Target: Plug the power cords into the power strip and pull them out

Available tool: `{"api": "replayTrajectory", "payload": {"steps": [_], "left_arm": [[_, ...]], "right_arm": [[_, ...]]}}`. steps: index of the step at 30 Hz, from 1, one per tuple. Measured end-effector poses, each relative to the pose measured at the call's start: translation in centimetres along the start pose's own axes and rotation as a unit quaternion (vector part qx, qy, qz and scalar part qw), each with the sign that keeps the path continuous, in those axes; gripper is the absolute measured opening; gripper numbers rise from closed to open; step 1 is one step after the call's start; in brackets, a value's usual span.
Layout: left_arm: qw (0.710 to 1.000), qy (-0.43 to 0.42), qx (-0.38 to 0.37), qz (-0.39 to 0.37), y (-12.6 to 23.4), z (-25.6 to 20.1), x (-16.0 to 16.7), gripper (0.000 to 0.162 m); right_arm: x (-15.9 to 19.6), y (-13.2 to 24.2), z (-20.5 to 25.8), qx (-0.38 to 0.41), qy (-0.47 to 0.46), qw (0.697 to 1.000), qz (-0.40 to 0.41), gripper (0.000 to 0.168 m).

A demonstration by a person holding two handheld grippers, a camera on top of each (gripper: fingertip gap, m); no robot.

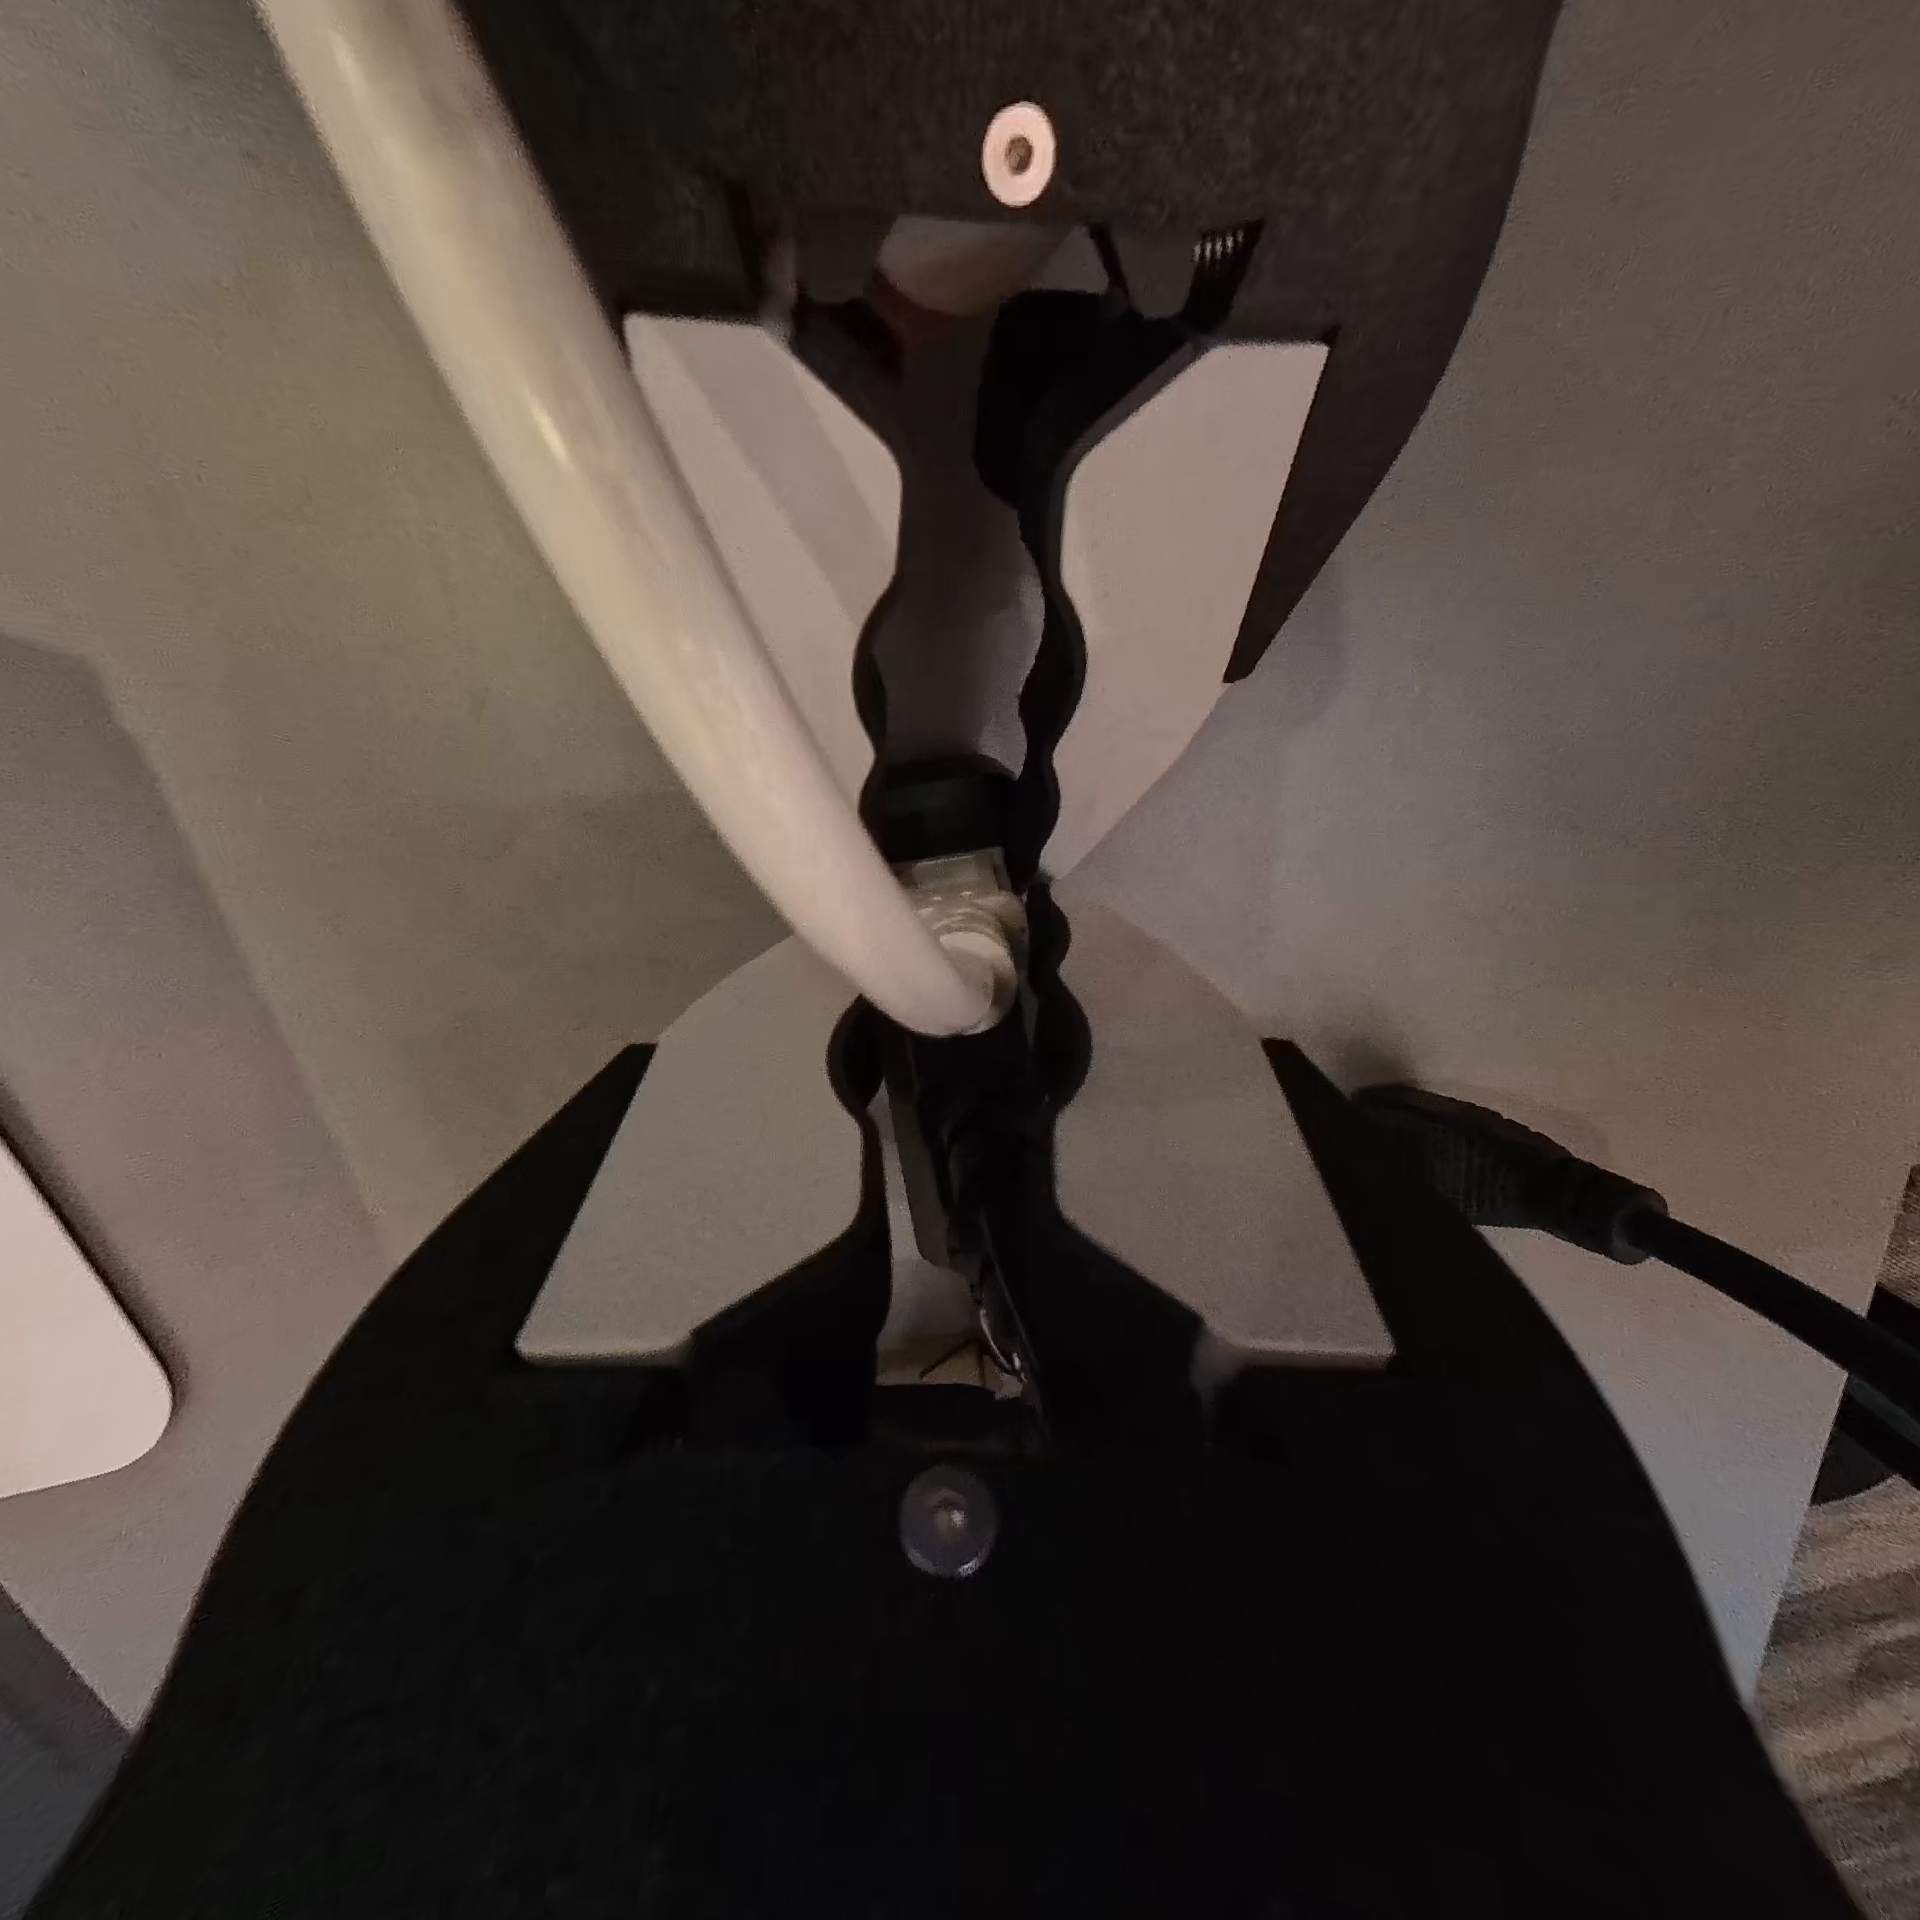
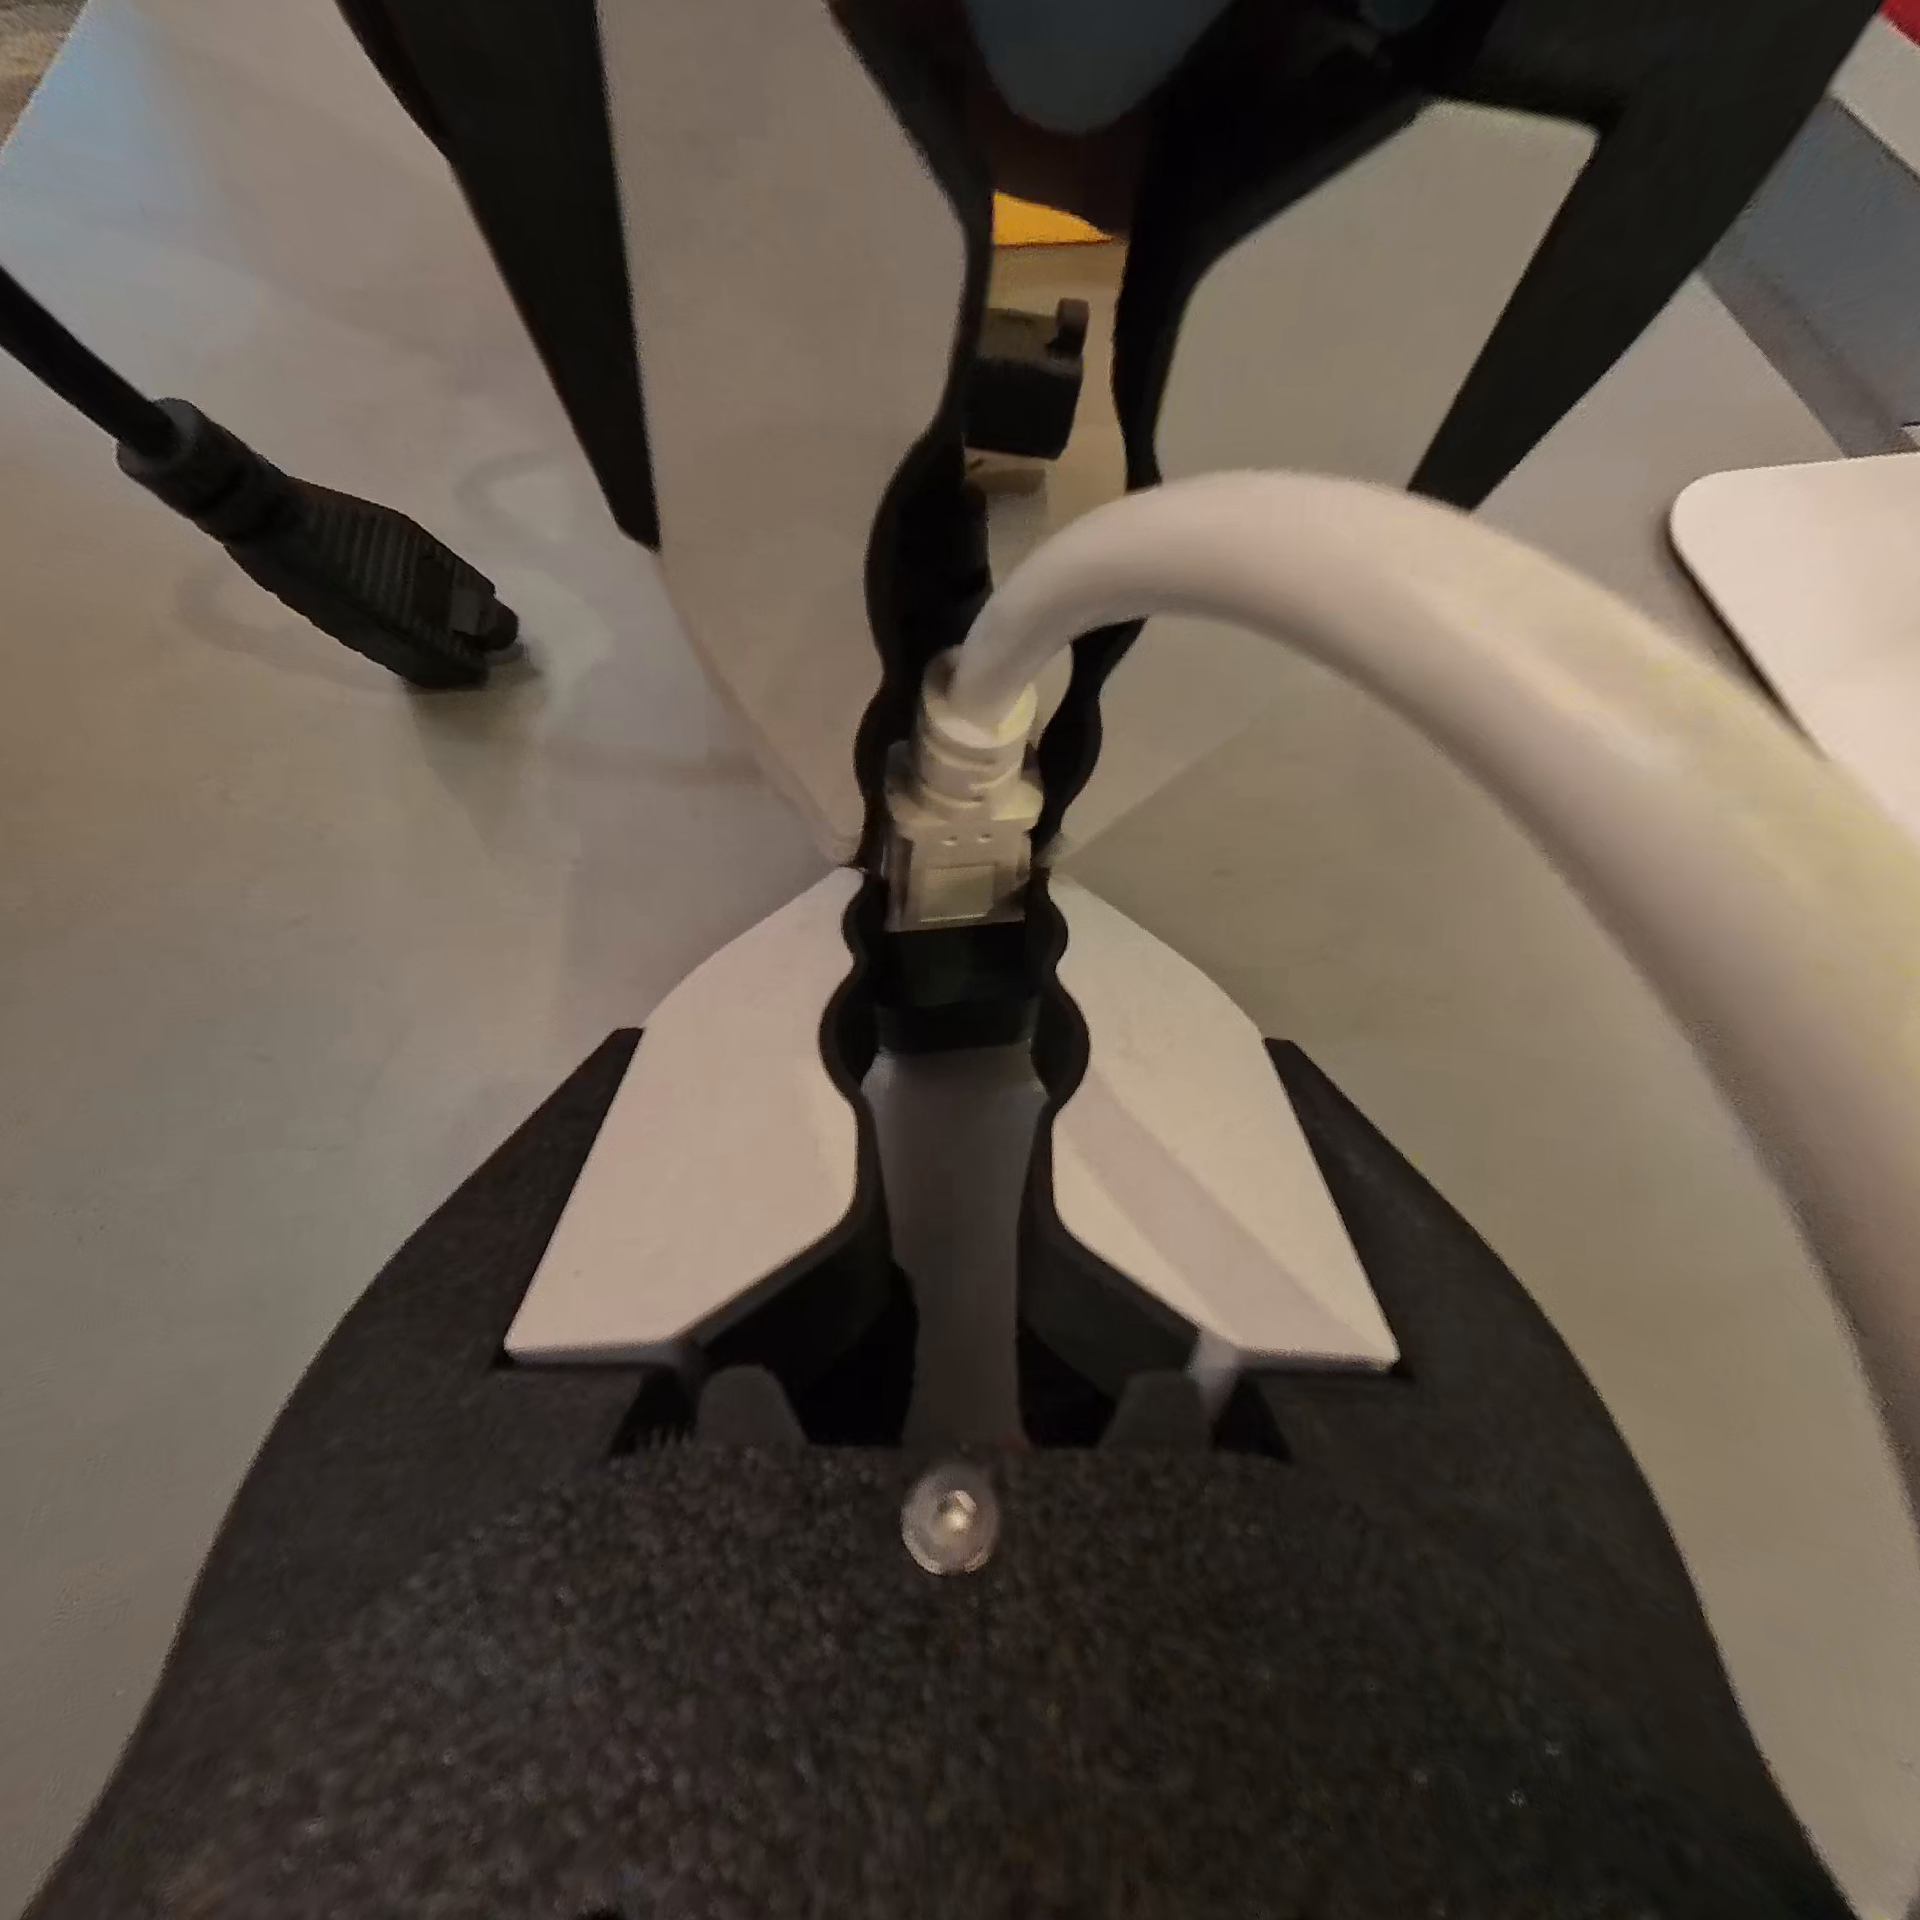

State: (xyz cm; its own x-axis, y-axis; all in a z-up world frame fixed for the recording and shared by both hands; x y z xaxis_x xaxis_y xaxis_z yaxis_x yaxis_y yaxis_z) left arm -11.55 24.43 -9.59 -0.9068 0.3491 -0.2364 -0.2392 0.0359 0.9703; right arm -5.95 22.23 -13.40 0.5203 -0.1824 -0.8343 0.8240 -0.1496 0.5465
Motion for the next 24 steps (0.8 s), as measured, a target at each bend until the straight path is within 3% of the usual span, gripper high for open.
{"api": "replayTrajectory", "payload": {"steps": [1, 11, 16, 19, 24], "left_arm": [[1.000, -0.002, -0.001, -0.001, 0.0, 0.0, 0.0, 0.023], [1.000, -0.001, -0.001, -0.002, 0.0, 0.6, -0.3, 0.024], [1.000, 0.008, -0.002, 0.012, -0.2, 0.9, -0.3, 0.025], [1.000, 0.003, 0.000, 0.024, -0.6, 0.7, -0.3, 0.025], [1.000, 0.003, -0.004, 0.029, -0.7, 0.7, -0.3, 0.024]], "right_arm": [[0.0, -0.1, 0.0, 0.001, 0.001, 1.000, 0.001, 0.028], [-0.1, 0.1, 0.1, 0.014, 0.012, 1.000, 0.000, 0.026], [0.9, 1.7, -0.1, 0.008, -0.074, 0.997, -0.018, 0.025], [1.4, 1.7, 0.2, 0.010, -0.071, 0.997, 0.006, 0.037], [1.2, 1.4, -0.3, 0.032, -0.046, 0.998, 0.011, 0.038]]}}
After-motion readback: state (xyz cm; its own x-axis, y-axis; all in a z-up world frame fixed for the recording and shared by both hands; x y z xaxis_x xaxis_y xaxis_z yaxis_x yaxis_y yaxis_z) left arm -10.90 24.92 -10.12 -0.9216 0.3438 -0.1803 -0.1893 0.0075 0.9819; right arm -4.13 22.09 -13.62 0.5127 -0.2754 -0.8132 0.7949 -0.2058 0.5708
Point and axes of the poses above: each gripper's, where its closed fingertips meet, y back along the fingers, x out of its underside, z = x × y across the jaws, the point moved 6 cm from there along y, back along the fingers, and after that the axes turned 10 degrees about -x, right-handed, at the moved point
